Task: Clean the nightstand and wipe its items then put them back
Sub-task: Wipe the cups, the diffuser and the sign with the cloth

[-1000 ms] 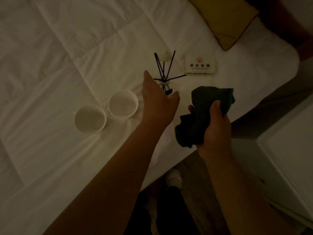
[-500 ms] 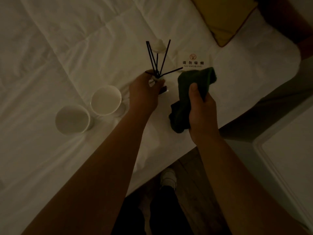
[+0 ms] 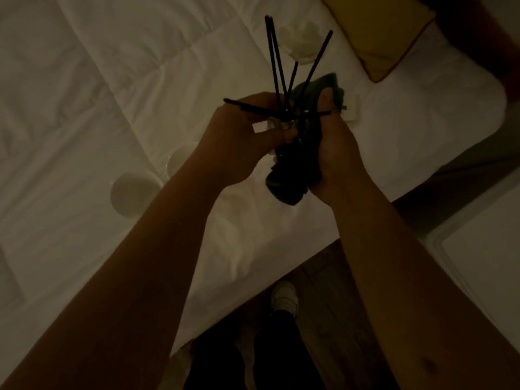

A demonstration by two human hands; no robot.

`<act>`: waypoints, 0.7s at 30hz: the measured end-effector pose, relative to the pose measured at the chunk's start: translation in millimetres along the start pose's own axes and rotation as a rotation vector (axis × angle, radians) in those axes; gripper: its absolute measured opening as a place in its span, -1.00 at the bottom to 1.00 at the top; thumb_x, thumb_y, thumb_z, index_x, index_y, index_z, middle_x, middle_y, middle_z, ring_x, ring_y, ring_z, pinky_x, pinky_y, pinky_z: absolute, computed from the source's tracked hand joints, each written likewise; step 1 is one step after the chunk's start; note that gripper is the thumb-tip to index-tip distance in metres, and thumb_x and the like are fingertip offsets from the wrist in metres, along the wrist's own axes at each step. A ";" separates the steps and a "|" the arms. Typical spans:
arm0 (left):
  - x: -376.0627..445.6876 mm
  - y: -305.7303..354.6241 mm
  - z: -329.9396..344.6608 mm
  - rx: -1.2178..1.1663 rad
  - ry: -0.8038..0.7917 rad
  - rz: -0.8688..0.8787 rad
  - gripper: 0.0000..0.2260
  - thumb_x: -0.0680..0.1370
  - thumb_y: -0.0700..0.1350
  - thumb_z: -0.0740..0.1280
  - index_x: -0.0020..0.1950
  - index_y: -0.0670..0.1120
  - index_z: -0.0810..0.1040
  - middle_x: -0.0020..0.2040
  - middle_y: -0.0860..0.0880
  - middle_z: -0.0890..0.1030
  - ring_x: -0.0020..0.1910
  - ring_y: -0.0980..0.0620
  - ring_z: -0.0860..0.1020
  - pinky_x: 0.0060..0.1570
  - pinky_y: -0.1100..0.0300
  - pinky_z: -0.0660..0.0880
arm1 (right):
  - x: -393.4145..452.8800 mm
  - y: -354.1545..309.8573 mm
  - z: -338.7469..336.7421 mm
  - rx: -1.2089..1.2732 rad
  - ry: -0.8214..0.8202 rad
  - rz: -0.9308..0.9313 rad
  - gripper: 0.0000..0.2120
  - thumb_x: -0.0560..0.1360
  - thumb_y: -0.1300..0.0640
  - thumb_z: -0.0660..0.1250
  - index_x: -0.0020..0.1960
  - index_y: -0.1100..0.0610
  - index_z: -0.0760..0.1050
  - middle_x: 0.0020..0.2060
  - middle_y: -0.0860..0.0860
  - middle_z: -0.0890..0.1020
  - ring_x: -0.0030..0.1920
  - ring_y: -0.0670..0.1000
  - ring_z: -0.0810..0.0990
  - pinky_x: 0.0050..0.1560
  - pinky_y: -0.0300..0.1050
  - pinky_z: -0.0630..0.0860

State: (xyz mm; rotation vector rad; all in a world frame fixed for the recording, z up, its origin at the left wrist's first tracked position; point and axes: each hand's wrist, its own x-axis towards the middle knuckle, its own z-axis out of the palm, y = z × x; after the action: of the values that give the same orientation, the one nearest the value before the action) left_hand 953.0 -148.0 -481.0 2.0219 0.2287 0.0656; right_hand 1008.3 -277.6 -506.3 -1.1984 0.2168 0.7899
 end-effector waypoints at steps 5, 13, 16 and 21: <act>-2.9 9.0 -16.6 -0.063 -0.139 -0.004 -0.71 0.53 -0.17 0.33 0.25 -0.03 0.48 0.11 0.06 0.60 0.10 0.20 0.55 0.14 0.22 0.49 | -9.3 12.7 -3.7 0.394 -0.210 0.156 -0.44 0.55 -0.31 0.02 0.39 -0.01 0.38 0.19 0.09 0.60 0.16 0.12 0.60 0.09 0.17 0.55; -25.2 19.5 11.8 -0.025 0.141 -0.107 -0.65 0.48 0.02 0.39 0.24 0.10 0.43 0.22 0.02 0.51 0.18 0.12 0.48 0.17 0.21 0.44 | -24.1 36.5 20.0 0.579 -0.233 0.012 -0.36 0.55 -0.22 0.08 0.50 0.13 0.19 0.43 0.21 0.31 0.41 0.21 0.32 0.37 0.12 0.32; -27.4 14.6 7.9 -0.065 0.156 -0.130 -0.61 0.44 0.02 0.44 0.24 0.01 0.51 0.15 0.02 0.57 0.11 0.15 0.54 0.15 0.15 0.49 | -25.7 39.1 18.8 0.607 -0.213 0.036 -0.37 0.56 -0.26 0.05 0.48 0.10 0.24 0.42 0.18 0.34 0.39 0.19 0.36 0.35 0.11 0.35; -33.8 7.1 -4.3 -0.222 -0.051 -0.034 -0.62 0.45 -0.10 0.40 0.24 -0.04 0.44 0.14 -0.01 0.58 0.17 0.08 0.54 0.23 0.00 0.46 | -21.7 35.0 1.6 0.616 -0.269 0.062 -0.50 0.59 -0.21 0.06 0.26 0.11 0.49 0.12 0.11 0.61 0.15 0.11 0.57 0.25 0.06 0.45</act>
State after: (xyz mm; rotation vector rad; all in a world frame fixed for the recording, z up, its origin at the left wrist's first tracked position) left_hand 920.1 -153.6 -470.9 1.7964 0.2144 0.0173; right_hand 969.6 -280.7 -520.1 -0.5018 0.2519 0.8481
